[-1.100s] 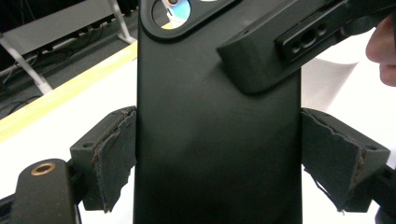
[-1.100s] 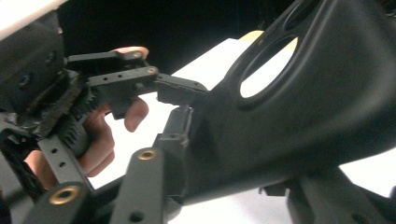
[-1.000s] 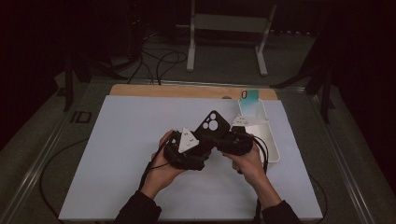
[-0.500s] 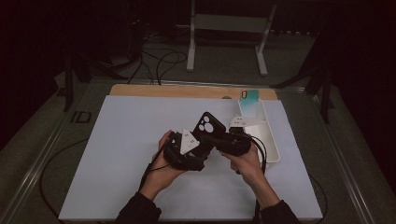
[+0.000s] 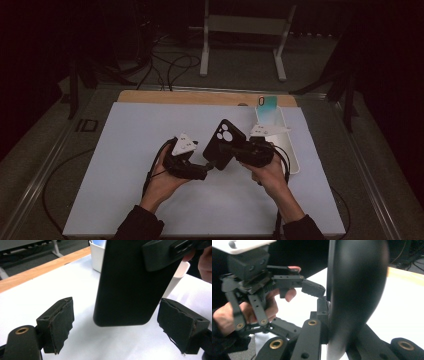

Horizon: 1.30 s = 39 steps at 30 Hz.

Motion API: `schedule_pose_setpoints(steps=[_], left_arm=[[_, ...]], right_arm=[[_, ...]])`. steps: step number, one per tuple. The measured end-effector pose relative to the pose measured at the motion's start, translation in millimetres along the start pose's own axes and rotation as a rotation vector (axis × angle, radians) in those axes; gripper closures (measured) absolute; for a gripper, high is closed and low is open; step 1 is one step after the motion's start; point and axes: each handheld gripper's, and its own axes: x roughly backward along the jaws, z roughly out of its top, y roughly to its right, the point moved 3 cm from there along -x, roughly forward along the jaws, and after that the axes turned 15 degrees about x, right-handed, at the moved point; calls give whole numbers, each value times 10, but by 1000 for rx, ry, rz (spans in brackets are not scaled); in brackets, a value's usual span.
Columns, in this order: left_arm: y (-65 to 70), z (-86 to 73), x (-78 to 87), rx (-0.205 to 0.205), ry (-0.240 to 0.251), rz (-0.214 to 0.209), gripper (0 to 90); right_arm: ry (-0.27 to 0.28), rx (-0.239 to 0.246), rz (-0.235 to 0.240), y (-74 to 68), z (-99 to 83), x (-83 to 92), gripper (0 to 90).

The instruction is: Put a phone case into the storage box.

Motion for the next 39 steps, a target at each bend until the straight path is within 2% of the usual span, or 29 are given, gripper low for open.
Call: schedule_pose_setpoints(steps=[3, 6, 13, 15, 17, 19, 25, 28, 33, 39], left_arm=[[-30, -25, 5, 11, -11, -20, 143], [-21, -50, -6, -6, -33, -32, 127], [13, -67, -32, -19, -60, -100, 216], [31, -83, -46, -25, -74, -134, 245], [40, -88, -52, -29, -77, -139, 258], [57, -94, -62, -28, -79, -168, 265], [69, -109, -72, -40, -98, -209, 311], [71, -129, -79, -58, -111, -201, 369], [84, -169, -82, -80, -131, -225, 496], [90, -217, -107, -75, -129, -233, 592]], right_arm=[[5, 28, 8, -18, 23, 28, 858], [12, 50, 22, -30, 36, 51, 857], [22, 79, 72, -72, 52, 54, 857], [31, 85, 94, -85, 58, 52, 857], [37, 87, 109, -93, 61, 53, 857], [41, 103, 149, -120, 67, 54, 857], [48, 123, 193, -152, 72, 46, 857], [30, 141, 195, -162, 67, 44, 858], [34, 144, 189, -120, 65, 68, 852], [14, 154, 173, -82, 70, 70, 823]])
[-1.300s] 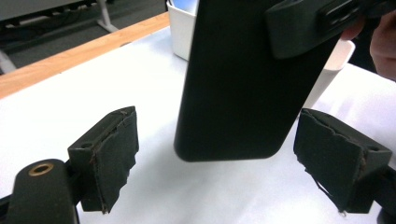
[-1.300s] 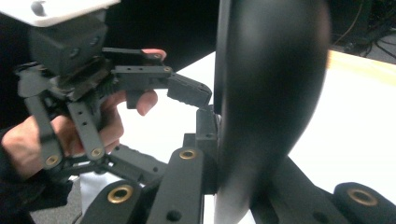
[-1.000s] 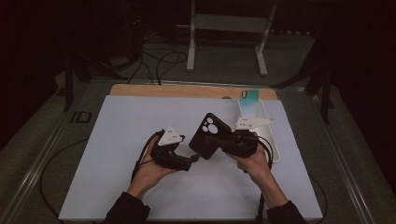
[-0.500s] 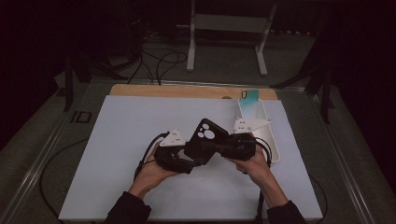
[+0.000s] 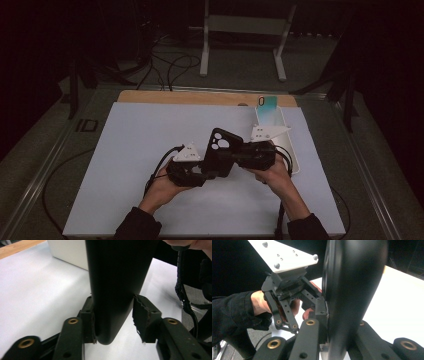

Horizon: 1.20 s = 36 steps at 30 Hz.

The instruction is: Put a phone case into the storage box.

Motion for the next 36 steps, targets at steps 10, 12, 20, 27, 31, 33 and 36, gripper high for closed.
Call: schedule_pose_setpoints(steps=[10, 12, 20, 27, 31, 33, 36], left_arm=[[-17, -52, 13, 31, 7, -34, 748], [-14, -56, 13, 39, 19, -41, 775], [21, -45, 4, 19, 39, 15, 803], [-30, -43, 42, 42, 58, 55, 804], [-108, -84, 69, 76, 75, 134, 804], [-111, -87, 57, 79, 73, 147, 804], [-108, -88, 36, 82, 71, 154, 804]], right_arm=[[-24, 4, -26, 27, -20, -27, 660], [-23, 5, -34, 33, -19, -36, 619], [-71, -16, -104, 20, -15, -115, 285], [-88, -40, -186, 29, -36, -91, 171], [-81, -88, -258, 53, -31, -13, 105], [-74, -99, -278, 52, -13, -1, 102], [-57, -110, -296, 50, 23, 6, 117]])
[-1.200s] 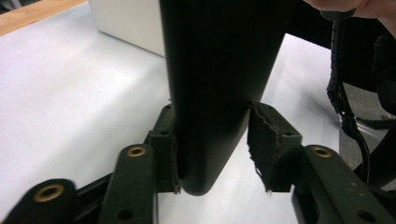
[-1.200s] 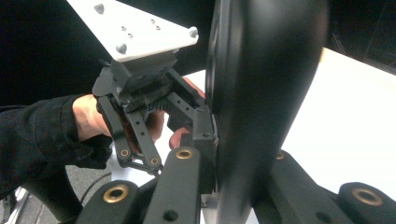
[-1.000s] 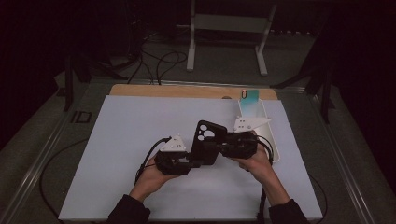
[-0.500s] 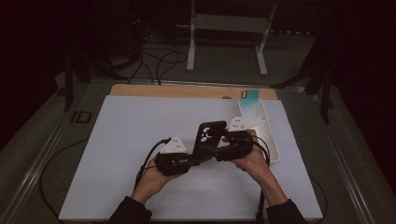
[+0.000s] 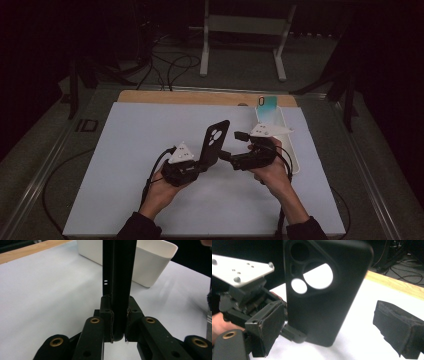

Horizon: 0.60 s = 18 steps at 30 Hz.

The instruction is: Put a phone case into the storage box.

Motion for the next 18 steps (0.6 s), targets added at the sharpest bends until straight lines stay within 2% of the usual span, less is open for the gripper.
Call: schedule_pose_setpoints(steps=[8, 12, 14, 18], left_arm=[[23, -10, -35, 7, 0, 4, 805], [50, -16, -48, 5, 4, 1, 805], [62, -19, -55, 4, 5, -1, 805], [93, -20, -60, 0, 14, -7, 806]], right_arm=[[31, -58, -28, -3, 111, -46, 121], [27, -97, -44, 3, 142, -113, 95], [30, -118, -35, -4, 152, -145, 95], [28, -134, -52, -20, 160, -208, 100]])
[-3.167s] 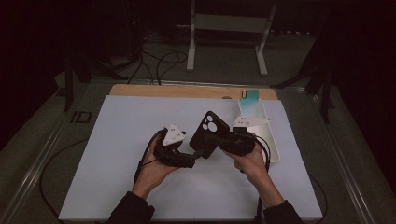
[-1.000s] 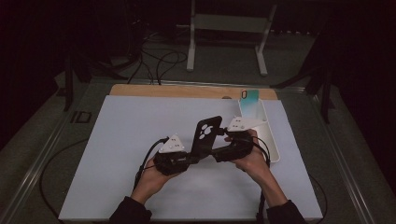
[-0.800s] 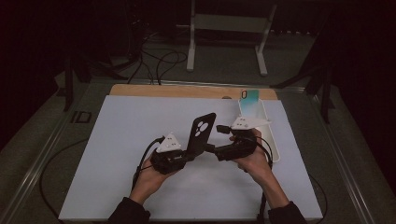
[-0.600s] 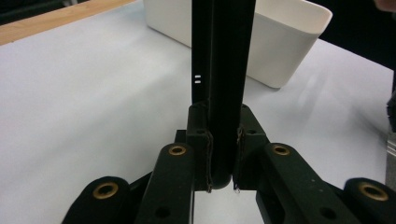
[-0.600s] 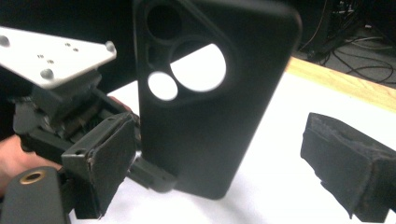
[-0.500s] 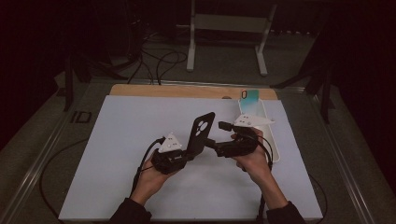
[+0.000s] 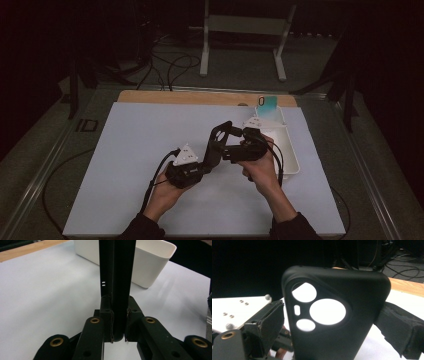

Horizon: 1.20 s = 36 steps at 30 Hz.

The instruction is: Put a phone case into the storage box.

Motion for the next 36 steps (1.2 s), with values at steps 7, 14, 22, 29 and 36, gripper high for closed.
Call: schedule_pose_setpoints(steps=[7, 14, 22, 29, 36], left_arm=[[37, 6, -14, 10, 6, -31, 806], [27, 5, -17, 11, 3, -35, 804], [22, 5, -20, 10, 3, -36, 775], [-2, 19, 34, 13, 15, -7, 504], [-88, 49, 123, 46, 64, 50, 242]], right_arm=[[29, -30, -17, -4, 10, -50, 115], [38, -10, -22, -18, 11, -42, 131], [41, 9, -16, -27, 7, -39, 135], [46, -3, -18, -13, -6, -25, 135], [41, -7, -35, 23, -29, -8, 135]])
